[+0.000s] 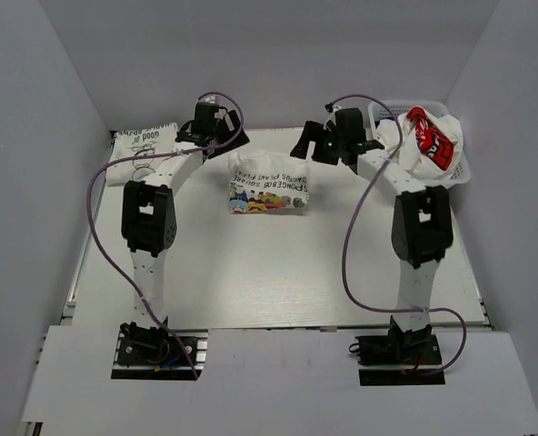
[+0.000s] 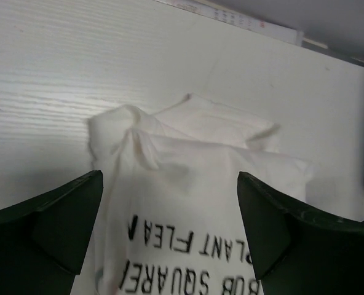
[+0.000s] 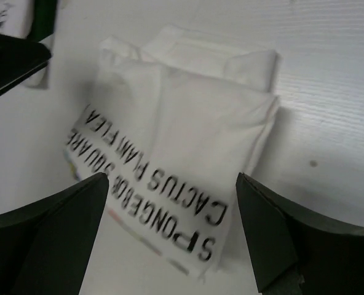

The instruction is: Fold and stack the t-shirts

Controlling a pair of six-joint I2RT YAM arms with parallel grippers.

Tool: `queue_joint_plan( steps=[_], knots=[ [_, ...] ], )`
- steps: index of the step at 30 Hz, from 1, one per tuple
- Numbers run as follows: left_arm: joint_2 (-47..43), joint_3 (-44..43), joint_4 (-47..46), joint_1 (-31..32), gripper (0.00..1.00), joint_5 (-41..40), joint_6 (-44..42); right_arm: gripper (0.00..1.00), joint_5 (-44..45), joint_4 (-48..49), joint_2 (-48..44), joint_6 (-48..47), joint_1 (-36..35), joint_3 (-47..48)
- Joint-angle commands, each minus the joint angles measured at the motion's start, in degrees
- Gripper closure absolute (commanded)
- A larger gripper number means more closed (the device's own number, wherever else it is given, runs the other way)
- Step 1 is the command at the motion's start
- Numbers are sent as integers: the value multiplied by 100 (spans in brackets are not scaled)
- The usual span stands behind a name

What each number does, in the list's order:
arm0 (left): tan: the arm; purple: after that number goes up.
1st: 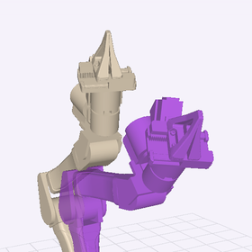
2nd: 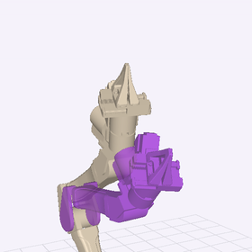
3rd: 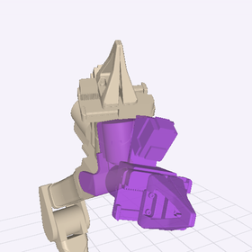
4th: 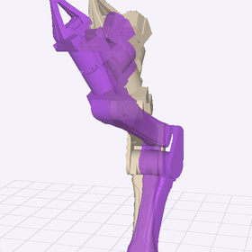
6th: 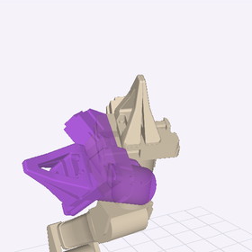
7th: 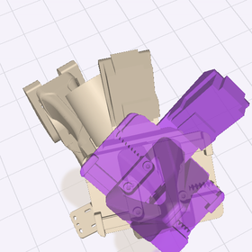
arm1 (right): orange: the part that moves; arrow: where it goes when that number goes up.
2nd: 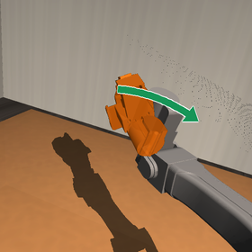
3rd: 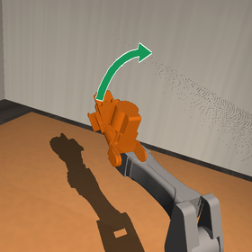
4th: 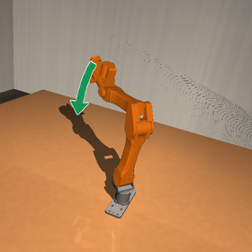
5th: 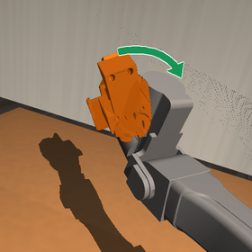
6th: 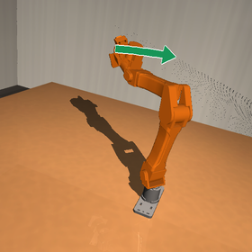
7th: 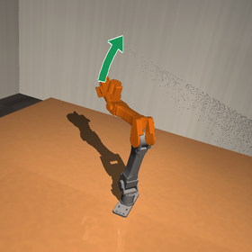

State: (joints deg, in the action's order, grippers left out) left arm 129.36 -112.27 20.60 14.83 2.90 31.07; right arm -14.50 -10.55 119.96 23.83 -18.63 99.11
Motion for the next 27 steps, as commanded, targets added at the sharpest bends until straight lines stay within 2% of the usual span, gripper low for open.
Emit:
queue_joint_plan(
  steps=[1, 2, 4, 7, 10, 14, 16, 18, 23, 26, 27],
  knots=[
    [-1236, 721, -354, 134, 0, 517, -14, 10, -842, 780, -1176, 60, -149, -847],
    [-1542, 1289, -485, 134, 0, 841, 48, 10, -1044, 1261, -1377, 129, -158, -1519],
    [-1755, 2055, -984, 196, 0, 1212, 223, 10, -1938, 1800, -1458, 262, -237, -1937],
    [-1871, 2655, -1268, 266, 0, 1494, 513, 10, -2721, 1942, -1160, 393, -325, -1922],
    [-1591, 2859, -1410, 266, 0, 1871, 584, 10, -3005, 2433, -721, 648, -387, -2053],
    [-1195, 3333, -1480, 266, 0, 2144, 637, 10, -3689, 3408, 148, 1472, -325, -2290],
    [-1089, 3657, -1602, 266, 4, 2381, 637, 10, -3700, 3814, 474, 1790, -264, -2466],
    [-1010, 3826, -1542, 152, 6, 2452, 637, 10, -3569, 3771, 834, 1809, -220, -2484],
    [-1255, 4099, -1295, 152, 8, 1899, 436, 10, -3077, 3384, 1030, 1598, -211, -2476],
    [-1535, 4029, -1182, 152, 8, 1768, 330, 10, -2490, 2079, 706, 923, -255, -2098],
    [-1624, 3898, -1051, 152, 8, 1619, 277, 10, -2287, 1926, 452, 634, -290, -2054]
  ],
)
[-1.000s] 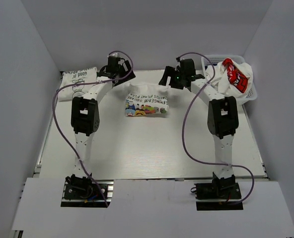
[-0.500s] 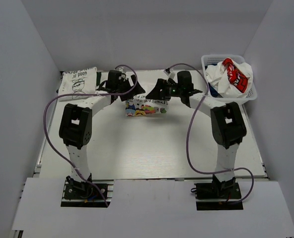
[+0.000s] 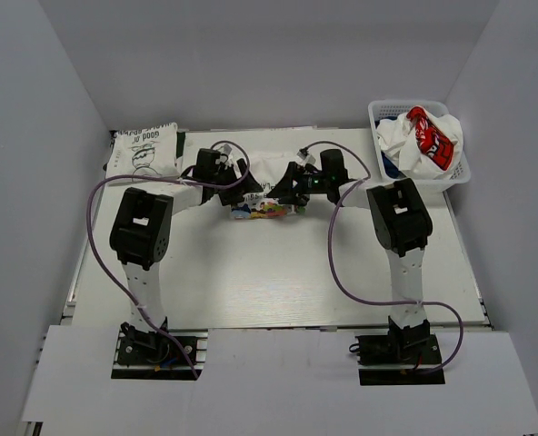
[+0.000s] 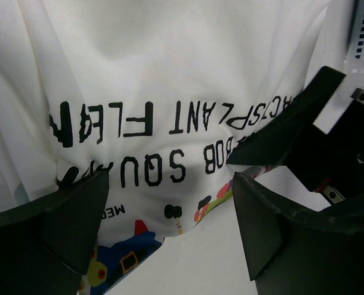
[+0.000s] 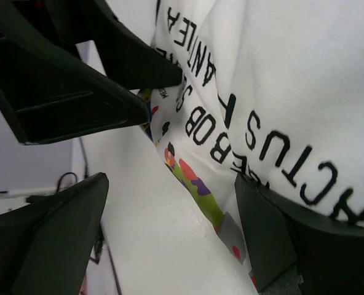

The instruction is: Fold and stack the t-shirts

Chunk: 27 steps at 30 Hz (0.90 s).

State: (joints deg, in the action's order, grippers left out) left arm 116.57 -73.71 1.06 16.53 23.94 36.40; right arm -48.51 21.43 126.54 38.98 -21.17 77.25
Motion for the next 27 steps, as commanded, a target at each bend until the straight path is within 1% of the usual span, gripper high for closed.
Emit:
queue_joint_plan(
  steps=[1, 3, 4, 5, 6, 7, 8, 11, 13, 16, 17, 18, 20, 25, 27],
  knots=[
    [-433, -20, 966, -19, 8, -574, -256, 10, 1238, -1438, -531, -1058, -36, 62],
    [-748, -160, 1019, -19, 7, -794, -327, 10, 1361, -1501, -1040, -1200, -45, -52],
    [-855, -161, 1019, -19, 6, -960, -440, 10, 1579, -1536, -1348, -1409, -28, -113],
    [-943, -213, 1019, -19, 4, -1049, -511, 10, 1643, -1685, -1482, -1498, -28, -97],
    [-1022, -266, 1019, 42, 4, -1302, -607, 10, 1695, -1756, -1666, -1603, -10, -79],
    [-1075, -266, 1089, 43, 3, -1461, -808, 10, 1800, -1896, -1746, -1917, -36, 8],
    [-1136, -414, 1194, 43, 3, -1585, -897, 10, 1827, -2019, -1738, -2008, -10, 44],
    [-1059, -495, 1073, 43, 2, -1665, -1117, 10, 1662, -2134, -1484, -2088, 7, 456],
    [-883, -617, 870, 43, 2, -1446, -1170, 10, 1539, -2143, -1133, -2044, -10, 597],
    [-347, -1275, 886, 43, 2, -1174, -1231, 10, 1292, -2046, -623, -1807, -1, 1045],
    [-198, -1677, 887, 104, 2, -1086, -1232, 10, 1239, -2003, -535, -1772, 16, 1316],
    [-40, -1838, 887, 104, 2, -876, -1232, 10, 1239, -1968, -316, -1667, 16, 1371],
    [365, -2172, 835, 104, 2, -716, -1162, 10, 1256, -1871, -218, -1596, 7, 1494],
    [1094, -2560, 895, -9, 2, -716, -1101, 10, 1291, -1800, 98, -1586, 16, 1494],
    [1402, -2639, 896, -10, 2, -899, -1100, 10, 1353, -1861, 256, -1587, 51, 1521]
  ],
)
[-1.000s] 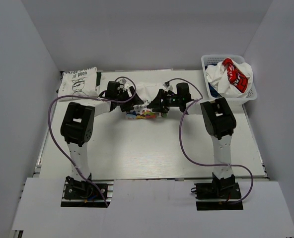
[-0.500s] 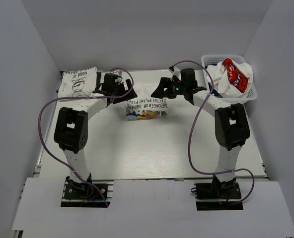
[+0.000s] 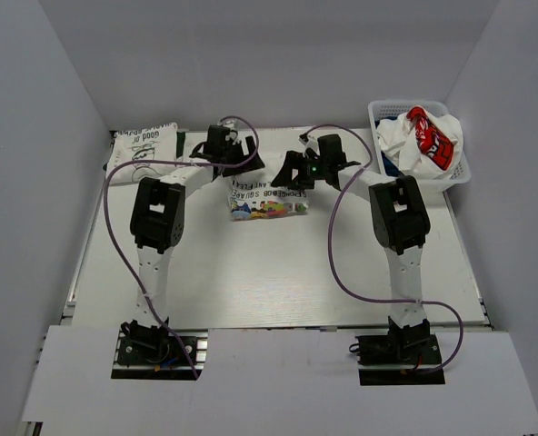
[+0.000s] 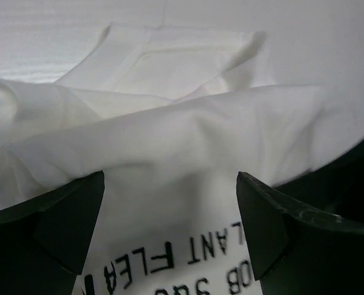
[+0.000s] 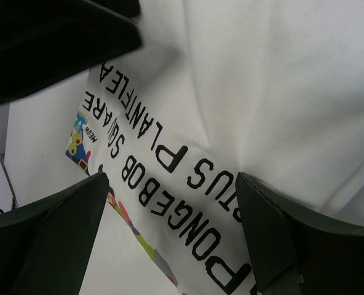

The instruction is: Fold and stack the t-shirts

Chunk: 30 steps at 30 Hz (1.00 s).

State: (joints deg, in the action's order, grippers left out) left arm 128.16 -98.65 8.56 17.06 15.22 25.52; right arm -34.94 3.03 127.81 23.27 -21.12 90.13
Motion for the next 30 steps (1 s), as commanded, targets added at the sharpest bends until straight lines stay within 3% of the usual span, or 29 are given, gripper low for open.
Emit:
queue_joint_plan(
  steps=[1, 5, 10, 11, 14, 18, 22, 30],
  knots=[
    [323, -198, 198, -62, 2, -150, -12, 10, 4, -117, 148, -24, 38, 216],
    [727, -549, 594, -123, 2, -879, -12, 10, 40, -66, 192, -24, 47, -12],
    [842, -1636, 1199, -124, 2, -933, -353, 10, 188, -294, -10, -208, 47, 82],
    [842, -1788, 1271, -72, 2, -933, -407, 10, 250, -781, -150, -400, -5, 127],
    [483, -1947, 1350, -10, 2, -933, -583, 10, 531, -1023, -622, -594, -67, 163],
    [-263, -1404, 1456, -10, 0, -1065, -645, 10, 734, -1058, -1292, -735, -85, -74],
    [-985, -130, 1271, -10, 0, -1372, -802, 10, 971, -884, -2117, -719, -129, -1169],
    [-1057, 558, 1096, -62, 0, -1092, -961, 10, 1182, -751, -3332, -587, -146, -2675]
  ],
)
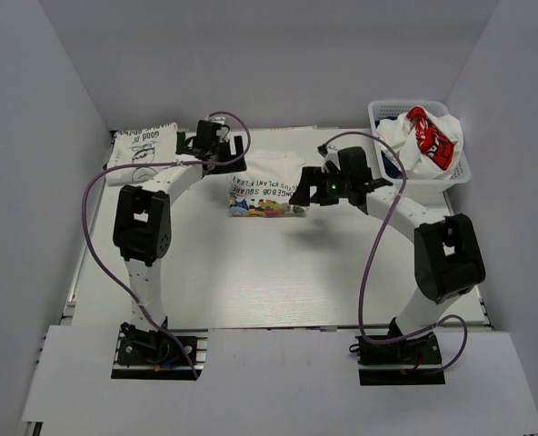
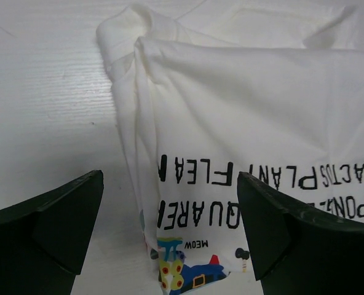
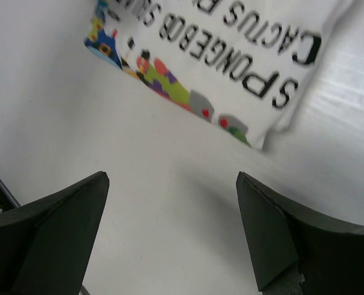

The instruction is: Fold and stack the t-shirts

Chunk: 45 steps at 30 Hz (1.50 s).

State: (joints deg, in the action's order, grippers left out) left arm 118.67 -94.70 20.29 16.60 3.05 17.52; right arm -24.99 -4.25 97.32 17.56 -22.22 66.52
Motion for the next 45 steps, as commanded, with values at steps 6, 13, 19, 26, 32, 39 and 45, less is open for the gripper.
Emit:
queue_joint_plan(
  steps=[6, 13, 19, 26, 32, 39, 45],
  knots=[
    [542, -189, 132, 36, 0, -85, -170, 10, 626, -374, -942, 28, -28, -869],
    [1122, -498, 326, 89, 11, -147, -100, 10, 1170, -901, -1356, 28, 7, -1220],
    [1315, -269, 106, 317, 47, -128, -99, 10, 1619, -928, -1812, 90, 16, -1554],
    [1458, -1024, 493, 318, 100, -1279, -459, 10, 2305, -955, -2366, -121, -2, -1800],
    [344, -577, -77, 213, 100, -2308, -1363, 10, 2894, -1034, -2533, -201, 16, -1941],
    [-335, -453, -508, 160, 100, -3213, -2708, 10, 3193, -1034, -2665, -253, 33, -2047],
    [-459, -769, -790, -25, 100, -3697, -3640, 10, 3211, -964, -2648, -262, 16, -2073]
  ],
)
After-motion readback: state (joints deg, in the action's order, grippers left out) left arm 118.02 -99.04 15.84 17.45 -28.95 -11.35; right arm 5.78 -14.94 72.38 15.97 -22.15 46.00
